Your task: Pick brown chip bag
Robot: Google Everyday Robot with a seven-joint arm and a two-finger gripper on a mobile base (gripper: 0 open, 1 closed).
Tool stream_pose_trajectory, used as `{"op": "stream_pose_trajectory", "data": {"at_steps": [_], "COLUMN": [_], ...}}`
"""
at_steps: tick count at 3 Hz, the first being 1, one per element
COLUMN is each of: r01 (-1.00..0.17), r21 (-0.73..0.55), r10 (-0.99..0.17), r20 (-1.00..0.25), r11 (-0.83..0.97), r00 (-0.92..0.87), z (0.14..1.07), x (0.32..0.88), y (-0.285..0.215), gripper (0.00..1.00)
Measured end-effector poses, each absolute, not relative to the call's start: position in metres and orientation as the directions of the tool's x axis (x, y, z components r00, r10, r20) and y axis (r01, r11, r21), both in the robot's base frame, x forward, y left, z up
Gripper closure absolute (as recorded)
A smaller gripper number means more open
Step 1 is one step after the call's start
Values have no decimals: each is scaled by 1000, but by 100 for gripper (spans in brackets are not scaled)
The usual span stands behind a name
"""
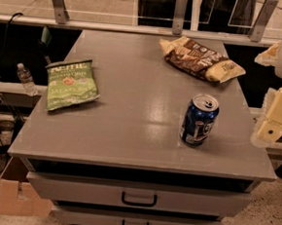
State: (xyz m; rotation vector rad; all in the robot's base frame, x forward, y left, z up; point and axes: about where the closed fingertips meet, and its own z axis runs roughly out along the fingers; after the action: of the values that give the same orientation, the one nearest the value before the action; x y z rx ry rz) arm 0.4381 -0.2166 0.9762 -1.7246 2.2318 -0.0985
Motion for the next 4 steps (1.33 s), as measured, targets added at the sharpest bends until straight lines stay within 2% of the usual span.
{"op": "stream_pose_trajectory", "data": {"at_steps": [2, 3, 4], "r01": [-927, -915, -885], "r21": [-270, -302, -356], "r10": [-952, -938, -896], "r20": [-232, -297, -422], "r11": [261, 268, 301], "r00": [-200, -176, -135], "z": [982, 989, 1000], "x": [454, 503, 594], "y": [-215, -212, -206], "gripper": [0, 0, 0]}}
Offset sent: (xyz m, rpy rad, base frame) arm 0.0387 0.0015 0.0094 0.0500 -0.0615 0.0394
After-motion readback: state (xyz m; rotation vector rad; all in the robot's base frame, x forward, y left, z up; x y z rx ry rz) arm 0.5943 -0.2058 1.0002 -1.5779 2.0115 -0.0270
